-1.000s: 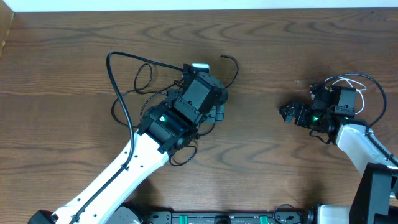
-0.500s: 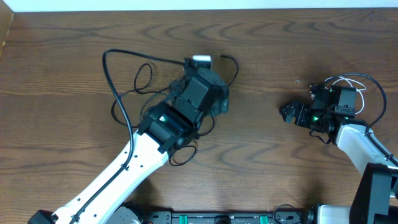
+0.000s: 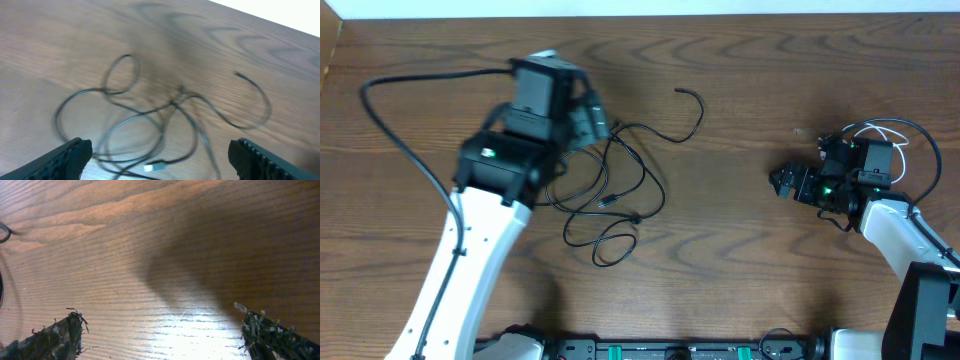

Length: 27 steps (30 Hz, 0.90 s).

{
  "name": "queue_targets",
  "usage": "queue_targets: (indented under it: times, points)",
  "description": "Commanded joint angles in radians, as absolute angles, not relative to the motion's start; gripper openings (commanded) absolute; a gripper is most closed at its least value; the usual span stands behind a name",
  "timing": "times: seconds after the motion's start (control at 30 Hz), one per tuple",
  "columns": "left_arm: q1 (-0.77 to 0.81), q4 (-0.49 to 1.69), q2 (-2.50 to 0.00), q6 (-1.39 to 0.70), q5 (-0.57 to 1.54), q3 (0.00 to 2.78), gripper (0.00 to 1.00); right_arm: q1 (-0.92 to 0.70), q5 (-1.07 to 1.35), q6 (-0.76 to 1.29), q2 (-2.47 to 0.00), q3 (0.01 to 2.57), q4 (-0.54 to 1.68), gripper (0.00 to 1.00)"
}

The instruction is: Untangle cables

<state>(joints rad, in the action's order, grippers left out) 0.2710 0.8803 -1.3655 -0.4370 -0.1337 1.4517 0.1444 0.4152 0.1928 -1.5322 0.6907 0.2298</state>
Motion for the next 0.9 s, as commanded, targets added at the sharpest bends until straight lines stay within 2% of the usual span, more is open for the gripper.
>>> queue_targets:
  times: [0.0,0.1,0.13,0.17,0.2,0.27,0.4,0.43,0.5,0.63,0.87]
  points:
    - [0.195,0.898,-1.365,-0.427,-0.105,1.461,0.92,0.139,0.421,0.178,-1.536,0.691,0.228,0.99]
    - [0.153,0.94,-1.365,-0.425,-0.105,1.461,0.93,0.139,0.421,0.178,-1.536,0.691,0.228,0.99]
    - [0.144,0.942,-1.365,-0.423,-0.106,1.459,0.79,0.139,0.421,0.178,-1.536,0.691,0.228,0.99]
    - [0.139,0.942,-1.369,-0.424,-0.104,1.45,0.47,0.139,0.421,0.178,-1.536,0.691,0.228,0.99]
    - [0.139,0.941,-1.373,-0.432,-0.104,1.435,0.33,0.139,0.421,0.178,-1.536,0.691,0.228,0.99]
    - [0.139,0.942,-1.388,-0.447,-0.104,1.402,0.24,0.139,0.421,0.178,-1.536,0.691,0.228,0.99]
    - [0.141,0.97,-1.448,-0.429,-0.105,1.319,0.26,0.139,0.421,0.178,-1.536,0.691,0.228,0.99]
    - [0.141,0.983,-1.465,-0.412,-0.105,1.308,0.32,0.139,0.421,0.178,-1.536,0.691,0.228,0.99]
    - [0.141,1.008,-1.505,-0.373,-0.105,1.292,0.52,0.139,0.421,0.178,-1.536,0.691,0.228,0.99]
    - [0.141,1.013,-1.603,-0.355,-0.111,1.267,0.57,0.139,0.421,0.178,-1.536,0.691,0.228,0.99]
    - [0.141,0.987,-1.787,-0.355,-0.127,1.266,0.58,0.139,0.421,0.178,-1.536,0.691,0.228,0.99]
